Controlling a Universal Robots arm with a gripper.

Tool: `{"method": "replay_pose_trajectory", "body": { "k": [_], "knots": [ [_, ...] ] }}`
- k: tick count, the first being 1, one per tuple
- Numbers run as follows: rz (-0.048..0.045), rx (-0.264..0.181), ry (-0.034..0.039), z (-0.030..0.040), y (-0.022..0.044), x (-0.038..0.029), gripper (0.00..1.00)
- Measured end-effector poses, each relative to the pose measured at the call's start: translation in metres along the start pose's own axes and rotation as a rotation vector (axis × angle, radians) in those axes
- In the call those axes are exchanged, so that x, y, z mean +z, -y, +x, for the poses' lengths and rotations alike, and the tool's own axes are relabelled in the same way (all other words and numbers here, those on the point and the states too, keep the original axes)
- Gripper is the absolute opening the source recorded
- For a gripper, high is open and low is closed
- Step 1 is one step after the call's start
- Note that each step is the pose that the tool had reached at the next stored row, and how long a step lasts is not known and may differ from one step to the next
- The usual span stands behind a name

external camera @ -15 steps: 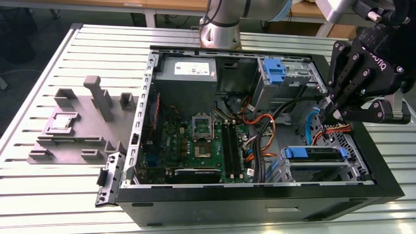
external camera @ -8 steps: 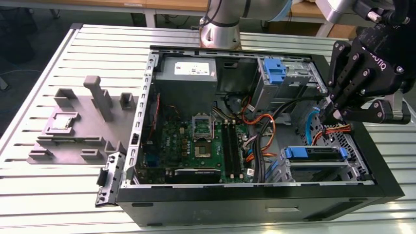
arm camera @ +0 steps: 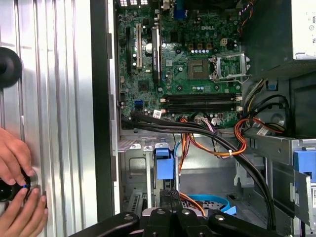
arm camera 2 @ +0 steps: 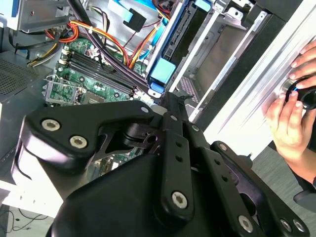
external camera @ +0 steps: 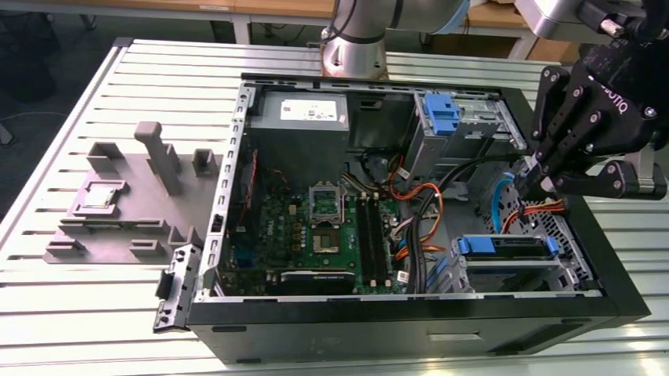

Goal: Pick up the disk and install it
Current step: 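Insert the first disk wire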

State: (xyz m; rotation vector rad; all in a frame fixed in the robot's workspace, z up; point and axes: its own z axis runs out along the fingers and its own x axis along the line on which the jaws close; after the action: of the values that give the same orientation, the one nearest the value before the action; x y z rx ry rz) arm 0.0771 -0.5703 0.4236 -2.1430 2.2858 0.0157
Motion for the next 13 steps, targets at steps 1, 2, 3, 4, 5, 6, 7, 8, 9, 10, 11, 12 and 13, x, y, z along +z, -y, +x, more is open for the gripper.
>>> {"method": "replay_pose_trajectory", "body": {
  "k": [1,2,3,4,5,6,7,8,9,10,11,12,13],
  "knots": [
    [0.0,0.0,0.0,0.0,0.0001,0.0,0.1],
    [0.0,0.0,-0.0001,0.0,0.0002,0.0,0.1],
    [0.0,0.0,-0.0002,0.0,0.0002,-0.0001,0.1],
    [0.0,0.0,-0.0001,0.0,0.0003,0.0,0.1],
    [0.0,0.0,-0.0001,0.0,0.0003,0.0,0.1],
    [0.0,0.0,-0.0001,0.0,0.0004,0.0,0.1],
    [0.0,-0.005,-0.0001,0.0,0.0003,0.0,0.1],
    [-0.0003,-0.021,-0.0002,0.0,0.0004,0.0001,0.1],
    [-0.0005,-0.039,-0.0003,0.0,0.0003,0.0002,0.1],
    [-0.0007,-0.057,-0.0002,0.0,0.0003,0.0004,0.1],
    [-0.001,-0.075,-0.0002,0.0,0.0004,0.0006,0.1],
    [-0.0012,-0.093,-0.0003,0.0,0.0004,0.0007,0.1],
    [-0.0014,-0.111,-0.0003,0.0,0.0004,0.0008,0.1]
  ]
}}
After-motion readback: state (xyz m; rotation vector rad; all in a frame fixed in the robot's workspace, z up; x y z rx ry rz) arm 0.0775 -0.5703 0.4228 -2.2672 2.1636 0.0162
